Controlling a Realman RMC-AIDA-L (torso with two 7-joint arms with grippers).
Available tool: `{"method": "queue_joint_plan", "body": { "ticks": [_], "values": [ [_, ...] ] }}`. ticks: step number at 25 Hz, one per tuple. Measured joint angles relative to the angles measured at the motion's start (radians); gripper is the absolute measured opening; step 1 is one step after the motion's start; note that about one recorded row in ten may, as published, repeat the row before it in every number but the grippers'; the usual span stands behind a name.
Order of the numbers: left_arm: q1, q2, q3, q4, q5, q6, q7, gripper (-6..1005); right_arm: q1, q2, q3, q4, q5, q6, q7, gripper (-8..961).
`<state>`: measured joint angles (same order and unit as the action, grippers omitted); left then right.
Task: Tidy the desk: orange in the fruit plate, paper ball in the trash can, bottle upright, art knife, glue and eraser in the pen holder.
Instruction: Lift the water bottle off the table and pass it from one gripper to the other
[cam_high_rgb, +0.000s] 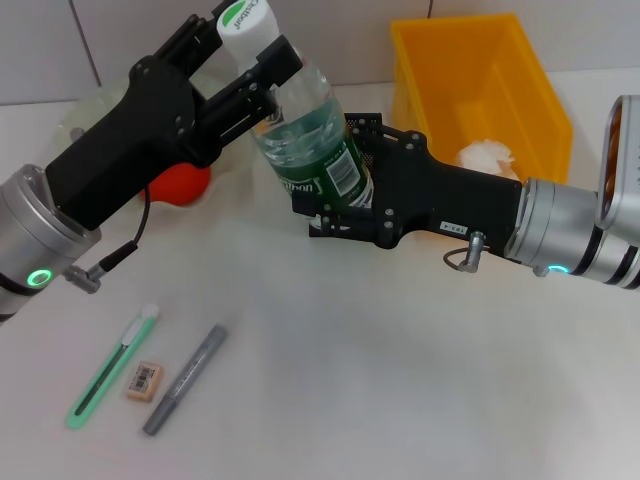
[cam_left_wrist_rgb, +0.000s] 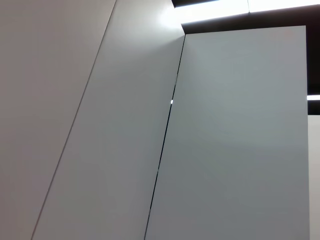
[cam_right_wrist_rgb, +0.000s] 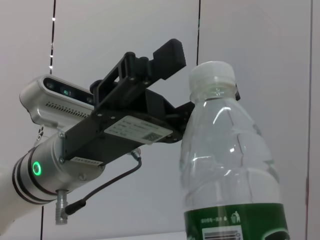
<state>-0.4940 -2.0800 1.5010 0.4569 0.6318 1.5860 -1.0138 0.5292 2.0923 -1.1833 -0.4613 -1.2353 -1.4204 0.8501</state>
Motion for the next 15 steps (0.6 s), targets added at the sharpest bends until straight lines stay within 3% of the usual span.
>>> {"method": "queue_joint_plan", "body": {
  "ticks": [15],
  "values": [
    [0.002, 0.000, 0.006, -0.001, 0.001, -0.015, 0.000, 793, -0.003, 0.000, 0.001, -0.002, 0.000, -0.004, -0.008, 763]
  ]
}}
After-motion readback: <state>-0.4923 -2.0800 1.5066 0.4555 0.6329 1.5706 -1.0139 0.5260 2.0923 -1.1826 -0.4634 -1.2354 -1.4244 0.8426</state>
